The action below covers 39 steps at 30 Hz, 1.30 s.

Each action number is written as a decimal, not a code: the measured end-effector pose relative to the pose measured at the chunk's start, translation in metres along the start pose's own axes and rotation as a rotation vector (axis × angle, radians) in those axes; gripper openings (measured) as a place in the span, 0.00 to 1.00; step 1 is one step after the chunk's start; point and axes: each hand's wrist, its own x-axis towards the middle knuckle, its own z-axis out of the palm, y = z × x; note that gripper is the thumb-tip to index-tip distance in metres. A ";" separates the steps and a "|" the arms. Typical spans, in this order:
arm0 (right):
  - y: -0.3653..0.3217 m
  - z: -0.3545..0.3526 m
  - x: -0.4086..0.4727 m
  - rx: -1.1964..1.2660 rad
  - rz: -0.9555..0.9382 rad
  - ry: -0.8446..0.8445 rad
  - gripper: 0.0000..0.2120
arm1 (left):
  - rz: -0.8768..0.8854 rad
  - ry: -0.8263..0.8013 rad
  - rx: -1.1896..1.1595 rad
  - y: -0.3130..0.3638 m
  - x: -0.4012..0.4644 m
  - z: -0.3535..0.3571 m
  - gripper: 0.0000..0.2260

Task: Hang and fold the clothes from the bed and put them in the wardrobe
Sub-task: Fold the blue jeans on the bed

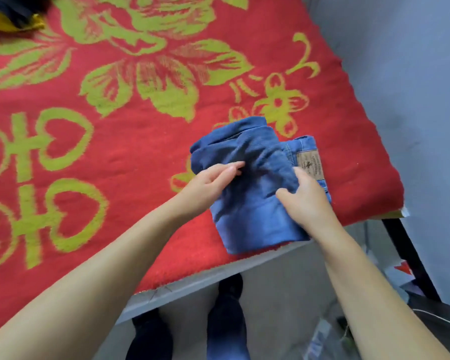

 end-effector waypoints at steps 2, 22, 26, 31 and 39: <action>0.032 -0.032 0.032 0.012 0.061 0.058 0.08 | 0.251 0.017 0.499 -0.007 0.032 0.021 0.22; 0.132 0.018 0.107 0.332 0.105 0.332 0.34 | -0.352 0.006 1.098 -0.079 0.101 0.017 0.26; 0.118 0.009 0.152 -0.125 0.003 0.007 0.29 | -0.441 0.165 0.749 -0.103 0.039 0.022 0.21; 0.078 0.046 0.134 -0.566 -0.201 0.341 0.27 | 0.366 0.337 1.070 -0.060 0.106 0.048 0.26; 0.133 0.065 0.147 -0.555 0.136 0.185 0.26 | -0.265 0.134 0.947 -0.100 0.166 0.043 0.27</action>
